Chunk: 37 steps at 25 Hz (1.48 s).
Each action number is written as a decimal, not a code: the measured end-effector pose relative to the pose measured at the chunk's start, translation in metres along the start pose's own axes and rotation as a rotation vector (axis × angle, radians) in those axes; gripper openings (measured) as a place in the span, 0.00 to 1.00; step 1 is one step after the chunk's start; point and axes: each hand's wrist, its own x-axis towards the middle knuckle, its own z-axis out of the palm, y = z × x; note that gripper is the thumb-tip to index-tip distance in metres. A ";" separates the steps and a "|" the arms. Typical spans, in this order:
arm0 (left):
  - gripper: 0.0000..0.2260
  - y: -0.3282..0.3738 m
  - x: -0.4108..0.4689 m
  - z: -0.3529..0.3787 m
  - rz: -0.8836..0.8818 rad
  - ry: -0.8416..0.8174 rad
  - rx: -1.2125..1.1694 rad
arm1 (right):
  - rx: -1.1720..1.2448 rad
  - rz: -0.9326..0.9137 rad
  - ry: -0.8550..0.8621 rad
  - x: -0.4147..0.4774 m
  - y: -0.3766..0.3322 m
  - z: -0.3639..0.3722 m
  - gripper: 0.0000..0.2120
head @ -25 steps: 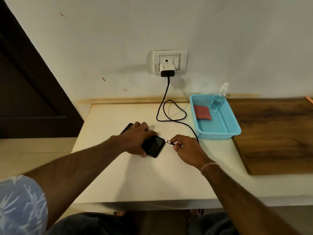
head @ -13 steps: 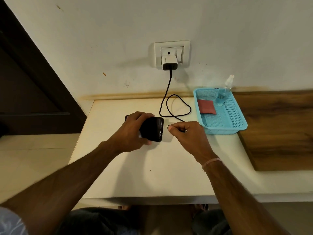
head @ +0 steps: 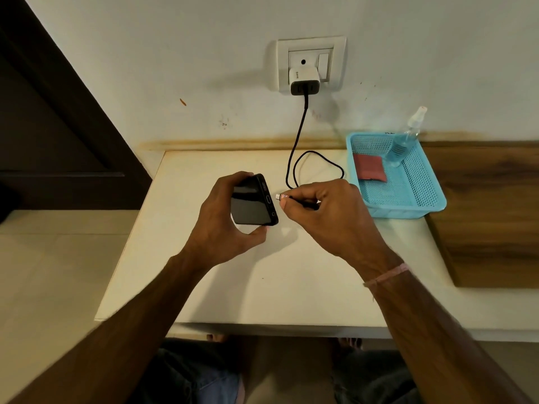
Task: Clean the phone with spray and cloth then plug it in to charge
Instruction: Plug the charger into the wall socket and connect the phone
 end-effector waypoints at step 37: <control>0.37 0.001 0.005 0.007 0.066 -0.021 -0.020 | -0.316 0.172 -0.248 0.009 -0.040 -0.016 0.10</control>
